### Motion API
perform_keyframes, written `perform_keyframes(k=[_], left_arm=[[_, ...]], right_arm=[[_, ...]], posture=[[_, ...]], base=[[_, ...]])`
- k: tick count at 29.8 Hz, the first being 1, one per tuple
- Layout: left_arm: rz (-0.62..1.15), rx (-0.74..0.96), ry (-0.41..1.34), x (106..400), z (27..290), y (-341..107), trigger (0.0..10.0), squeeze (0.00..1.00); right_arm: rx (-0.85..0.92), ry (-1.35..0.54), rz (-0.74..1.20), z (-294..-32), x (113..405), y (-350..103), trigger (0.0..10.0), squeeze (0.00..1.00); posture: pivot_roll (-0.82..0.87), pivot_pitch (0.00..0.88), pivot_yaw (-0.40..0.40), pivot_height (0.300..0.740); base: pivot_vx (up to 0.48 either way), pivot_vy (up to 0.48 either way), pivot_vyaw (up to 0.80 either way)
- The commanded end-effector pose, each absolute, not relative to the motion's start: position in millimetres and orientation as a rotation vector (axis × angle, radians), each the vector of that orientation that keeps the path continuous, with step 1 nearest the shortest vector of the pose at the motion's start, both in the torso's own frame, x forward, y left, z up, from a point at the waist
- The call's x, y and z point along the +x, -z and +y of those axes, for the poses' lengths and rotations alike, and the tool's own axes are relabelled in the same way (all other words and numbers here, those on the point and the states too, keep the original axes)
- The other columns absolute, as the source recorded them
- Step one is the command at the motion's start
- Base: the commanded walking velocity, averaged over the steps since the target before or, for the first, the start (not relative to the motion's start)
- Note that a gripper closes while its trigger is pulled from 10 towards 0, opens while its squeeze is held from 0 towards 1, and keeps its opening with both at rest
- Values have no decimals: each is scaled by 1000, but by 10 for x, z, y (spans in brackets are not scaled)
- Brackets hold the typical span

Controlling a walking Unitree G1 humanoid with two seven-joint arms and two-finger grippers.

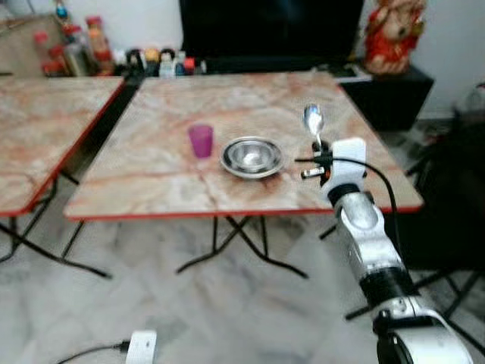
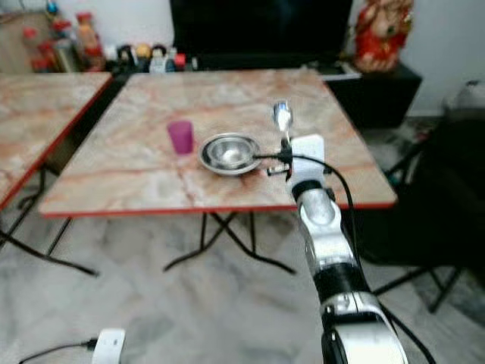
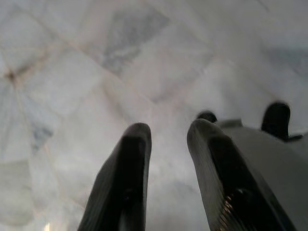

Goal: Setting the table

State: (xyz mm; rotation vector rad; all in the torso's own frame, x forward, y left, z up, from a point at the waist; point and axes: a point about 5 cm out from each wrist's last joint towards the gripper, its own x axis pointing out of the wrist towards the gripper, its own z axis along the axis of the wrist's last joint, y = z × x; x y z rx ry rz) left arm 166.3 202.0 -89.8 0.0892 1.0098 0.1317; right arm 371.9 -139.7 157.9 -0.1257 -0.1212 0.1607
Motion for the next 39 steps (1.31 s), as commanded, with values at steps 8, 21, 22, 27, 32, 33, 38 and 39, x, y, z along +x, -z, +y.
perform_keyframes(k=[8,21,22,27,32,33,38,39], left_arm=[[992,82,-169,1680,2107,874,10000,0],[988,89,-178,1698,2138,862,10000,0],[989,89,-178,1697,2139,862,10000,0],[989,87,-179,1700,2137,861,10000,0],[989,85,-181,1699,2139,861,10000,0],[989,85,-181,1697,2140,862,10000,0],[989,86,-181,1701,2145,859,10000,0],[988,87,-181,1702,2148,858,10000,0]], right_arm=[[-122,-175,-142,-1342,3725,-1646,10000,0],[-120,-180,-135,-1314,3721,-1628,10000,0],[-116,-169,-132,-1326,3724,-1625,10000,0],[-110,-167,-126,-1327,3728,-1623,10000,0],[-101,-157,-122,-1331,3734,-1623,10000,0],[-99,-154,-122,-1333,3736,-1624,10000,0],[-100,-121,-96,-1370,3752,-1601,10000,0],[-96,-122,-97,-1367,3752,-1602,10000,0]], posture=[[-58,0,26,740],[-59,0,30,740],[-59,0,30,740],[-57,0,28,740],[-56,0,29,740],[-56,0,29,740],[-57,0,31,740],[-57,0,33,740]], base=[[0,0,0],[170,0,0],[244,0,0],[246,0,0],[247,0,0],[247,0,0],[253,0,0],[259,0,-519]])
